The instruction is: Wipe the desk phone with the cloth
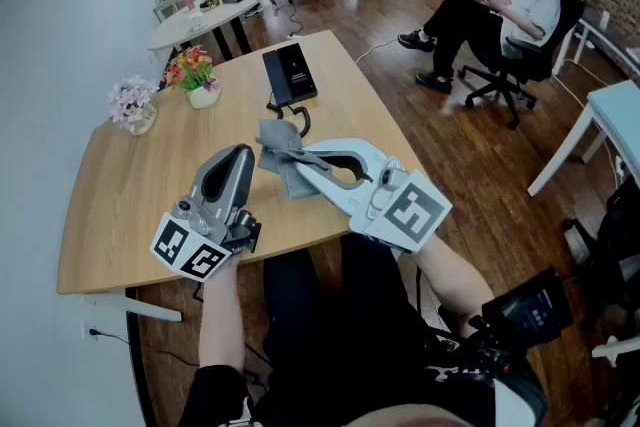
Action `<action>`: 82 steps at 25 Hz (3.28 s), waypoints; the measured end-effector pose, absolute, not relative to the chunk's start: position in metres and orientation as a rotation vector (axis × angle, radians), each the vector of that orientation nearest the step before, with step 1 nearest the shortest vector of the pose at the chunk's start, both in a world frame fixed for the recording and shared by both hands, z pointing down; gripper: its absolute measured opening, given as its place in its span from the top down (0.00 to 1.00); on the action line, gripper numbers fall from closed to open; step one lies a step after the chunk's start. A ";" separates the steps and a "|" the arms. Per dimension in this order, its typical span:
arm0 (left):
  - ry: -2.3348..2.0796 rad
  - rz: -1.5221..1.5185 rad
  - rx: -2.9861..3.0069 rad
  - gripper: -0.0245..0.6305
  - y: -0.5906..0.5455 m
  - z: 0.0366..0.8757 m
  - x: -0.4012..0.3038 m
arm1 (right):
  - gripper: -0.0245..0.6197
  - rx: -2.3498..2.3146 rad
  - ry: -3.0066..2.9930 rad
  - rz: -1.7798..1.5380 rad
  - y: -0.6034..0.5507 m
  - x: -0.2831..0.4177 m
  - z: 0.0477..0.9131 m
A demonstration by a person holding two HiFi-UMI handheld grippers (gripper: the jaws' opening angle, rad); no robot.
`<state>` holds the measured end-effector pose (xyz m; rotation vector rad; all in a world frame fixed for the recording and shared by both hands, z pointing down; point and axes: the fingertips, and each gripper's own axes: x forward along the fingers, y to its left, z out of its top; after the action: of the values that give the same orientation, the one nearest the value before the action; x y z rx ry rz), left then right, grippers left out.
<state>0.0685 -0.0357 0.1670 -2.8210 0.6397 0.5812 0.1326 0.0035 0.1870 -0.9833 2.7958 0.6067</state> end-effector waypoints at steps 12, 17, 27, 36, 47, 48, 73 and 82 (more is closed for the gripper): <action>0.761 0.615 -2.829 0.96 -0.051 0.190 0.001 | 0.93 -0.988 2.906 0.536 -0.025 0.097 0.215; 0.737 0.607 -2.812 0.96 -0.085 0.186 -0.006 | 0.93 -1.010 2.942 0.531 -0.057 0.087 0.228; 0.667 0.341 -2.788 0.96 -0.219 0.183 0.055 | 0.93 -1.172 2.937 0.536 -0.132 0.125 0.233; 0.771 0.160 -2.883 0.96 -0.287 0.273 0.071 | 0.93 -1.442 3.086 0.470 -0.274 0.174 0.253; 0.729 0.157 -2.968 0.96 -0.293 0.289 0.068 | 0.93 -1.769 3.172 0.444 -0.465 0.154 0.282; 0.730 0.156 -2.968 0.96 -0.293 0.289 0.068 | 0.93 -1.811 3.156 0.496 -0.478 0.151 0.279; 0.750 0.113 -2.980 0.96 -0.286 0.291 0.069 | 0.93 -1.435 3.742 0.837 -0.334 0.137 0.396; 0.753 0.087 -2.994 0.96 -0.289 0.296 0.070 | 0.93 -1.682 3.412 0.674 -0.409 0.150 0.312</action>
<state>0.0704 -0.2895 0.2957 -2.9937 0.7527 0.0871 0.1497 -0.4085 0.3115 -1.6820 3.4123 0.6741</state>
